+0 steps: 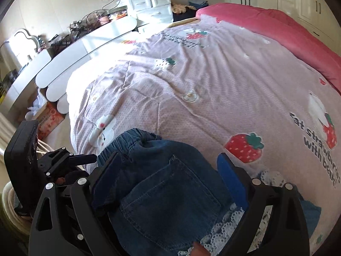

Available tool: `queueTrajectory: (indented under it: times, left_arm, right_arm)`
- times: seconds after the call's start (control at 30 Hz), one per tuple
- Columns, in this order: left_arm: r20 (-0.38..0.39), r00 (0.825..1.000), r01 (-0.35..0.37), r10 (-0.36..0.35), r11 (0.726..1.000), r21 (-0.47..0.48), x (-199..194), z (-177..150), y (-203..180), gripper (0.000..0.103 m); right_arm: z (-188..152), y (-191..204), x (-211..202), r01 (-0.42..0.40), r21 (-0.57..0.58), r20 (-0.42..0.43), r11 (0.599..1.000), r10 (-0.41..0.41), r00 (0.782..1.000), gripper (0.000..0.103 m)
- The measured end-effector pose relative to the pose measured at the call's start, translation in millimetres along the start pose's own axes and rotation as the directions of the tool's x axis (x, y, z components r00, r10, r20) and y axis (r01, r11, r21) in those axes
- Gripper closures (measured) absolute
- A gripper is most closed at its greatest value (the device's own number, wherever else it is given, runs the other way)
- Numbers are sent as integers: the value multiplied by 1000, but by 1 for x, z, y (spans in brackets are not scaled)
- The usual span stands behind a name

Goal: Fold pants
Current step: 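Grasp the elastic waistband with the right gripper and lift it, then fold the waistband over toward the lace hem with the right gripper and release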

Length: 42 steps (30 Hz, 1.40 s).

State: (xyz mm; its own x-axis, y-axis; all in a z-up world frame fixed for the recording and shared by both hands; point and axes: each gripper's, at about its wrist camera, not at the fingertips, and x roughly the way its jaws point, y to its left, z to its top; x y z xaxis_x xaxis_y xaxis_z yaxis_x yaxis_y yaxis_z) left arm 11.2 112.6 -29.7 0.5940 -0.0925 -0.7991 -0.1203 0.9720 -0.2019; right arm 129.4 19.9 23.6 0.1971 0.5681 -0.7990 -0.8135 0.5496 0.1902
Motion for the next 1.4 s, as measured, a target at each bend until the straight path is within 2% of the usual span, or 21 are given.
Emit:
queueTrajectory:
  times: [0.2, 0.27, 0.3, 0.37, 0.43, 0.57, 0.7, 0.8, 0.87, 0.9, 0.93, 0.97, 1.03, 1.07, 1.13, 1.27, 1.4]
  left_arm:
    - [-17, 1000, 22, -22, 999, -23, 4, 0, 4, 10]
    - [-19, 1000, 24, -24, 999, -25, 5, 0, 5, 10]
    - [-19, 999, 31, -31, 999, -22, 6, 1, 5, 10]
    - [-24, 999, 37, -38, 999, -31, 7, 2, 6, 10]
    - [-32, 998, 47, -48, 998, -42, 9, 3, 9, 10]
    - [-53, 997, 59, -62, 997, -50, 16, 7, 10, 10]
    - [-28, 996, 83, -85, 994, -67, 16, 11, 9, 10]
    - [37, 983, 183, -179, 976, -115, 13, 17, 12, 10]
    - [60, 958, 287, -281, 945, -158, 16, 22, 13, 10]
    - [66, 937, 348, -342, 923, -163, 19, 23, 13, 10]
    - [63, 917, 399, -394, 899, -182, 23, 25, 11, 20]
    - [63, 908, 419, -415, 887, -194, 25, 26, 8, 33]
    - [54, 895, 445, -443, 875, -192, 27, 29, 0, 47]
    - [52, 883, 467, -466, 864, -190, 26, 31, -6, 52]
    - [47, 872, 487, -487, 856, -172, 22, 34, -18, 55]
    - [36, 885, 465, -464, 880, -101, 15, 41, -50, 55]
    - [18, 906, 423, -423, 906, -33, 17, 46, -81, 55]
  right_arm:
    - [17, 0, 44, -59, -41, -111, 997, 54, 992, 13]
    - [20, -3, 55, -105, -24, -140, 994, 101, 985, 16]
    - [20, -4, 60, -131, -10, -150, 991, 128, 980, 20]
    - [18, -7, 68, -191, 26, -171, 981, 192, 966, 46]
    - [16, -5, 68, -209, 27, -166, 977, 211, 963, 56]
    - [15, -9, 53, -235, 53, -124, 971, 240, 963, 68]
    - [14, -15, 24, -289, 64, -57, 955, 292, 955, 71]
    - [12, -22, -3, -323, 58, 0, 944, 324, 946, 72]
    - [9, -25, -17, -329, 54, 20, 943, 328, 944, 72]
    - [7, -29, -26, -332, 54, 34, 942, 331, 943, 72]
    - [6, -31, -31, -332, 53, 44, 942, 330, 943, 72]
    - [4, -35, -38, -330, 50, 58, 943, 327, 943, 72]
    - [-1, -42, -51, -327, 51, 78, 944, 323, 943, 72]
    - [-4, -47, -58, -319, 53, 89, 946, 314, 945, 72]
    - [-10, -55, -68, -319, 57, 107, 946, 312, 944, 72]
    - [-26, -77, -91, -302, 72, 146, 951, 289, 946, 72]
    - [-45, -97, -103, -282, 98, 168, 955, 263, 950, 72]
